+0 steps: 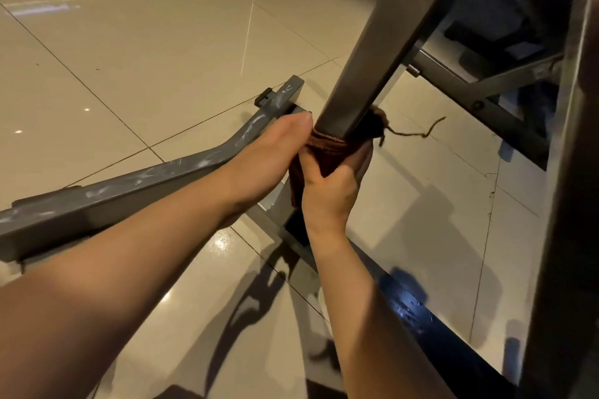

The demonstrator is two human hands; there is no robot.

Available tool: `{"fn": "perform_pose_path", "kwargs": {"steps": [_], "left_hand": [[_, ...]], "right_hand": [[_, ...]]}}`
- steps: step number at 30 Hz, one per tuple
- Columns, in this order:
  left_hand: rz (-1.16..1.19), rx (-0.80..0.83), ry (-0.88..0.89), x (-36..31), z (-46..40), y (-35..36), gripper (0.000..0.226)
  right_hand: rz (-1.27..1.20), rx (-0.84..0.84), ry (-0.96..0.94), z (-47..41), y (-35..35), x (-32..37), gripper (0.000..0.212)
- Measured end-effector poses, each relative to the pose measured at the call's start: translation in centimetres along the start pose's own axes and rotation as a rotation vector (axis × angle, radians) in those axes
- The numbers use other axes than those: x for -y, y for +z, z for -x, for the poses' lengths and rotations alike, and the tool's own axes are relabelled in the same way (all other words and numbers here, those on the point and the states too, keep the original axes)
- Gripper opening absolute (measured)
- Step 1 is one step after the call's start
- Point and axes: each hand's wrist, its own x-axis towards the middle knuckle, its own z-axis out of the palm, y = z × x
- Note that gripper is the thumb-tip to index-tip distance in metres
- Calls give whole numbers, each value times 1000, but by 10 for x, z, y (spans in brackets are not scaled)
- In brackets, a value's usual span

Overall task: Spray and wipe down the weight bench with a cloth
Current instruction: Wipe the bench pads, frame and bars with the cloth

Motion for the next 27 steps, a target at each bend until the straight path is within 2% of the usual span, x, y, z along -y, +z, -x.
{"fn": "perform_pose_path", "kwargs": {"steps": [3,6,8,12,14,15,17,18,20,21,23,27], "left_hand": [[-34,20,-2,4,2,4,32],[-25,25,-27,0,-1,3,37],[19,22,-49,0,-1,2,38],[72,35,-76,4,3,5,56],[85,-15,-78,9,3,6,52],[57,-46,-75,14,4,6,45],[-98,-86,-102,31,9,3,36],[-176,-62,-148,43,15,-1,44],[-329,118,-257,65,29,-5,68],[-401,220,-276,71,36,-4,72],[-455,280,-215,75,41,5,61],[-409,158,-73,76,45,39,34]], "right_hand": [[129,86,112,10,14,-40,91],[-10,141,407,22,30,-77,60],[35,141,606,30,42,-102,52],[183,321,551,34,35,-106,36],[383,358,471,36,17,-93,30],[406,348,438,37,8,-87,33],[284,339,377,43,-13,-71,40],[188,334,359,50,-21,-64,44],[14,313,356,66,-38,-49,53],[-66,295,363,72,-45,-44,55],[-212,260,362,80,-55,-38,53],[-414,253,392,99,-72,-43,54]]}}
